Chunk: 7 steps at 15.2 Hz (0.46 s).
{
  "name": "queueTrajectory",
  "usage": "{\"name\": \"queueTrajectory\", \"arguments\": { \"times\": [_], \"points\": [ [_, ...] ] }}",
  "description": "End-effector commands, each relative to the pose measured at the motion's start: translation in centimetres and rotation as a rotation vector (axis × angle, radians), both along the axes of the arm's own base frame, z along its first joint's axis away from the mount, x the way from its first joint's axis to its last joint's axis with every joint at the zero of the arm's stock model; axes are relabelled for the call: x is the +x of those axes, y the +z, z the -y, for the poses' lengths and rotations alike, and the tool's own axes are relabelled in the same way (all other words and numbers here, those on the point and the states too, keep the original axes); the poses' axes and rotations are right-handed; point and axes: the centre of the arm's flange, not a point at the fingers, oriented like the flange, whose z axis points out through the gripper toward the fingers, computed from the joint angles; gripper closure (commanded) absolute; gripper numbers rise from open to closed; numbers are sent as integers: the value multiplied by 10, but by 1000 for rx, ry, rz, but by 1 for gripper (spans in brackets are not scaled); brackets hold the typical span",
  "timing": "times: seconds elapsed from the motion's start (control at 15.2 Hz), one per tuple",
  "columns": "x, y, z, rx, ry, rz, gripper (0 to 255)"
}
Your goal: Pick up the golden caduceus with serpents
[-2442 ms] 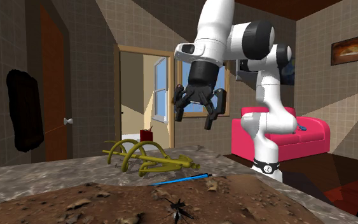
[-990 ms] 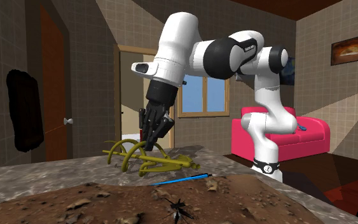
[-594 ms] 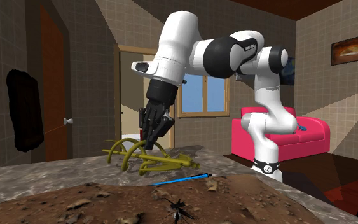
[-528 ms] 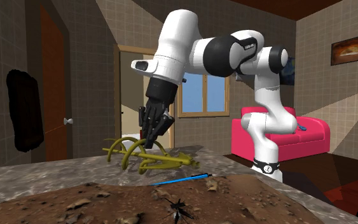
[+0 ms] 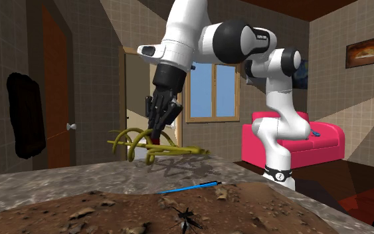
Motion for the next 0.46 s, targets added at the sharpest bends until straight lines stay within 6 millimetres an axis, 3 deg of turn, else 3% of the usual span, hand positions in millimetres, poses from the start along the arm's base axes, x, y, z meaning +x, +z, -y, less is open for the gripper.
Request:
{"name": "queueTrajectory", "arguments": {
  "times": [0.0, 0.26, 0.4],
  "points": [
    [0, 12, 0, 0, 0, 0, 255],
    [0, 33, 0, 0, 0, 0, 255],
    [0, 34, 0, 0, 0, 0, 255]
  ]
}}
